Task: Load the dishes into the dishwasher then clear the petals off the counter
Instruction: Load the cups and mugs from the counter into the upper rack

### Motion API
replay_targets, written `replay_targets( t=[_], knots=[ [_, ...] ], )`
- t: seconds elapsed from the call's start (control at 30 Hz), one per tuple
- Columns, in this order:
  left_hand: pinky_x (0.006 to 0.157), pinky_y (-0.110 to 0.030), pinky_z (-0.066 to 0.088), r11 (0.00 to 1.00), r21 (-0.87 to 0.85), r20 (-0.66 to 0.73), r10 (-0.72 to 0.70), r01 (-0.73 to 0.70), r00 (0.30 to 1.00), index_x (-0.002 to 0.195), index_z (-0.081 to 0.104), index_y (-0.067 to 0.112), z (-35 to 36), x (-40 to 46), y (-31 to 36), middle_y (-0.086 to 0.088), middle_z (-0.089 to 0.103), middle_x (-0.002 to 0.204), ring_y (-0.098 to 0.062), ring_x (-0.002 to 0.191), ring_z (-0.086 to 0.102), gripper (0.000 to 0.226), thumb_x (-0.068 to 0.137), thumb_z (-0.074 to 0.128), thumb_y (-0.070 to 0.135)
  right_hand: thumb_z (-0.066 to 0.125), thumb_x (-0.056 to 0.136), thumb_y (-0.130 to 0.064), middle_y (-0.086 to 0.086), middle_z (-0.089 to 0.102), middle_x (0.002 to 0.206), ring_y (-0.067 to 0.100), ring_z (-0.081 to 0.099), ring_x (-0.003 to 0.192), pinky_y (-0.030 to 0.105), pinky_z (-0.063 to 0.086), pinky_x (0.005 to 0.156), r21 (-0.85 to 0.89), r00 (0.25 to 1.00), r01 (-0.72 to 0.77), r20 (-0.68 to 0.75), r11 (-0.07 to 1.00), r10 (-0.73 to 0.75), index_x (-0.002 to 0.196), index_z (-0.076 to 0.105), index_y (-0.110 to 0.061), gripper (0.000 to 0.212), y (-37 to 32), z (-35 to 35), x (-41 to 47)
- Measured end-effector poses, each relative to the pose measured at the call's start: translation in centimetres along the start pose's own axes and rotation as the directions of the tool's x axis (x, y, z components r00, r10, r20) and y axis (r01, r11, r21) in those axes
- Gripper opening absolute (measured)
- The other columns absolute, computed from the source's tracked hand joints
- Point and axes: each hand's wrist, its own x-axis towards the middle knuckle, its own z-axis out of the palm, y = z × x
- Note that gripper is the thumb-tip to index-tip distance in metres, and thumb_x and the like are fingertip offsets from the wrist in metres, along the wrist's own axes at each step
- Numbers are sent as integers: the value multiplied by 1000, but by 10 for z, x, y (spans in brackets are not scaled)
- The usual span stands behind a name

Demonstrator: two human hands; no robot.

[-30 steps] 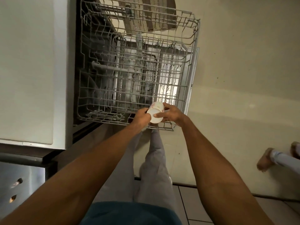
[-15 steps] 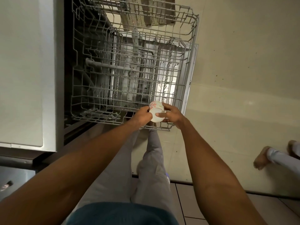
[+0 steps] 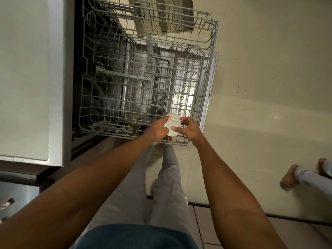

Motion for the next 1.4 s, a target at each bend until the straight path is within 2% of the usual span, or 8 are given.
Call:
replay_targets(
  t=[0.43, 0.5, 0.63, 0.73, 0.83, 0.9, 1.17, 1.4],
  knots=[
    [91, -38, 55, 987, 161, -96, 25, -10, 995, 161, 18, 26, -3, -14, -2, -17, 53, 145, -30, 115, 61, 81, 93, 58, 6, 96, 71, -26, 9, 64, 127, 26, 67, 110, 46, 61, 90, -152, 1000, 13, 22, 988, -9, 133, 53, -11, 77, -8, -2, -7],
    [89, -35, 54, 980, 197, -106, 25, -3, 994, 161, 16, 21, -11, -22, 3, -18, 52, 146, -30, 117, 62, 83, 94, 63, 9, 94, 73, -22, 10, 65, 125, 24, 67, 106, 37, 61, 81, -166, 1000, 22, 15, 986, -20, 135, 53, -9, 75, -12, -2, -13],
    [103, -41, 50, 981, 194, -137, 1, 26, 991, 160, 21, 12, -32, -43, 21, -20, 49, 147, -34, 127, 54, 80, 92, 64, 4, 86, 84, -29, 9, 70, 117, 22, 68, 101, 18, 49, 64, -176, 993, 66, -85, 982, -82, 131, 58, -12, 57, -26, -4, -36],
    [95, -34, 51, 971, 235, -180, 4, 39, 984, 157, 28, 11, -46, -63, 35, -18, 48, 147, -31, 124, 54, 70, 94, 55, 1, 79, 90, -29, 6, 73, 106, 16, 68, 89, 13, 49, 63, -192, 971, 93, -199, 977, -131, 119, 66, -14, 35, -40, -5, -56],
    [63, -28, 46, 967, 250, -224, 19, 38, 974, 148, 41, 8, -57, -82, 44, -13, 57, 125, -22, 96, 56, 55, 94, 53, 2, 75, 89, -27, 3, 76, 98, 21, 70, 92, 34, 58, 86, -244, 947, 102, -273, 964, -170, 101, 73, -16, 16, -53, -5, -72],
    [63, -29, 44, 964, 265, -253, 35, 35, 967, 137, 49, 5, -63, -98, 48, -10, 57, 111, -21, 90, 56, 44, 94, 54, 4, 72, 89, -29, 1, 76, 94, 20, 71, 91, 38, 58, 88, -304, 939, 121, -274, 945, -209, 97, 74, -18, 14, -68, -2, -85],
    [87, -38, 57, 947, 315, -359, 173, -55, 917, 131, 57, 7, -77, -165, 44, -14, 63, 123, -27, 102, 63, 40, 92, 56, 8, 57, 90, -36, 4, 77, 93, 25, 71, 87, 42, 59, 82, -543, 884, 307, -142, 782, -446, 101, 75, -18, 28, -149, 36, -117],
    [81, -41, 51, 964, 264, -568, 175, -23, 804, 111, 61, 1, -117, -232, 24, -21, 66, 114, -36, 102, 64, 24, 96, 50, 15, 55, 104, -25, 6, 71, 83, 19, 64, 69, 30, 51, 62, -715, 798, 486, 128, 502, -589, 97, 70, -13, 20, -214, 101, -171]
  ],
)
